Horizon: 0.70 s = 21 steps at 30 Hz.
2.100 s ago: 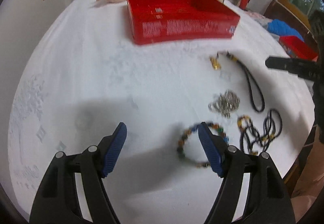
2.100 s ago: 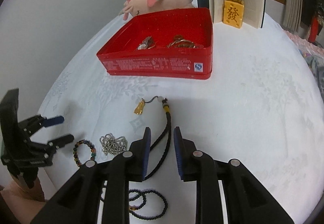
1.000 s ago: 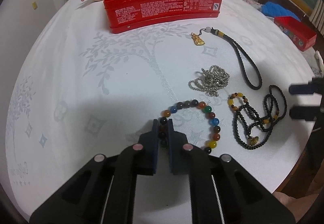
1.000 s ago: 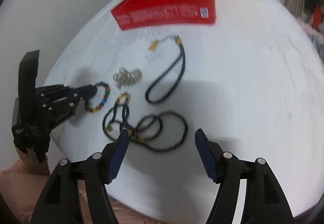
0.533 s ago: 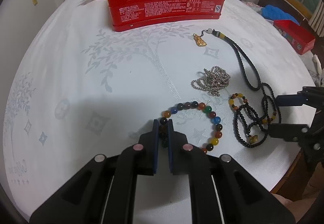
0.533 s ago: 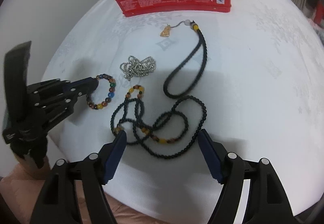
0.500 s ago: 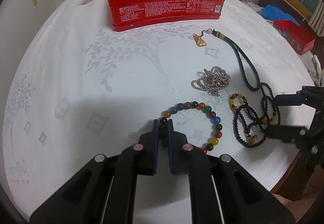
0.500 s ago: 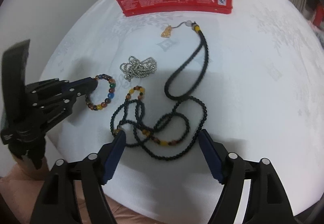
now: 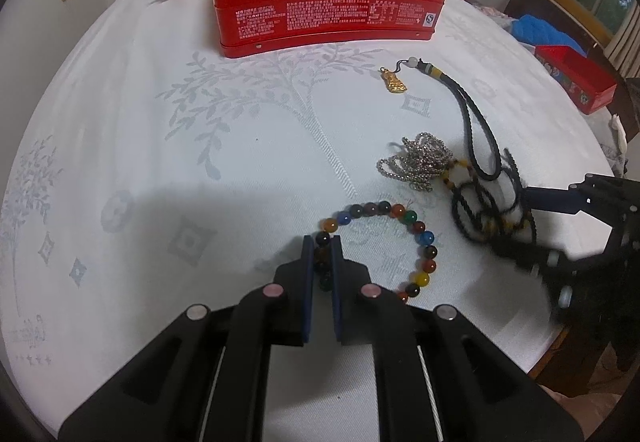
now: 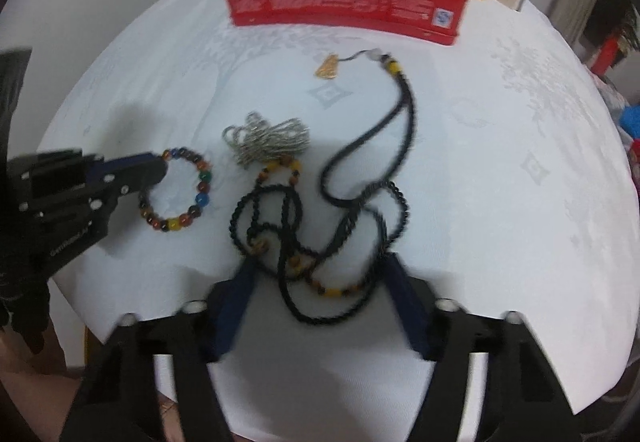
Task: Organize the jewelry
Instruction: 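Close left gripper on the multicolored bead bracelet while right gripper grasps the black beaded necklace, then lift the bead bracelet with left gripper while right gripper lifts the black necklace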
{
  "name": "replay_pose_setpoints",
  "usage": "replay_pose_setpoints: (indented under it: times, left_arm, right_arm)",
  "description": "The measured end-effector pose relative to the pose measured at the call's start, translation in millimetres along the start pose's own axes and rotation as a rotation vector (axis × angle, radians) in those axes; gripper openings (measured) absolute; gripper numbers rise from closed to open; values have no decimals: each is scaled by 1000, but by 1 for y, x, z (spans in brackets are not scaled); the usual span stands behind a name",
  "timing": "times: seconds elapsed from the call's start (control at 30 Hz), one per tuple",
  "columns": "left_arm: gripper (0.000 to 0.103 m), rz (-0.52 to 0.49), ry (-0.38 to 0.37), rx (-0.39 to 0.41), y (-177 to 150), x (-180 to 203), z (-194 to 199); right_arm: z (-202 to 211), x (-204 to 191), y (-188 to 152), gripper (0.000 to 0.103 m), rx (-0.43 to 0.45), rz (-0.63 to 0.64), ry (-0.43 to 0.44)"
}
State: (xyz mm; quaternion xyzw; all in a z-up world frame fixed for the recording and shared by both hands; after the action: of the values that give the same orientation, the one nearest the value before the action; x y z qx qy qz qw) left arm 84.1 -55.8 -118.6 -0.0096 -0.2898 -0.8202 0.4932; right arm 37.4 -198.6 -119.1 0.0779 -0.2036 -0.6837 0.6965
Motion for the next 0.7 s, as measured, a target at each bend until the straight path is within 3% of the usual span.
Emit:
replay_pose_setpoints:
  times: [0.07,0.2,0.57,0.7]
  left_arm:
    - [6,3,2,0,0,0,0]
    - [6,13,9,4,1,1,0]
    - [6,7,-39,50,6,13,13]
    - [6,5,-43,63,10,15,17]
  right_arm:
    - [-3,10,2,31,2,-24,9]
    - [-5,22,2,14,7,-57,48]
    - [35,40,6,11,99,-134,245]
    - [50,56,4,11,127,-144,222]
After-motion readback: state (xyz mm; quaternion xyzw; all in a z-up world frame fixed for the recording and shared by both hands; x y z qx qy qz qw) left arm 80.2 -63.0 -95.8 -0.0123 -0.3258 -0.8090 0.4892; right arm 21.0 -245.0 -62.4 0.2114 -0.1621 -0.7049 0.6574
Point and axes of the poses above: each gripper's, at about its wrist camera, not at the fingertips, and z roughly against the way its jaws point, x to its right, y to its top, the point moved 8 cm from there along -z, roughly the way its jaws point, and after that the axes turned 15 degrees about -y, right-handed, at the moved point
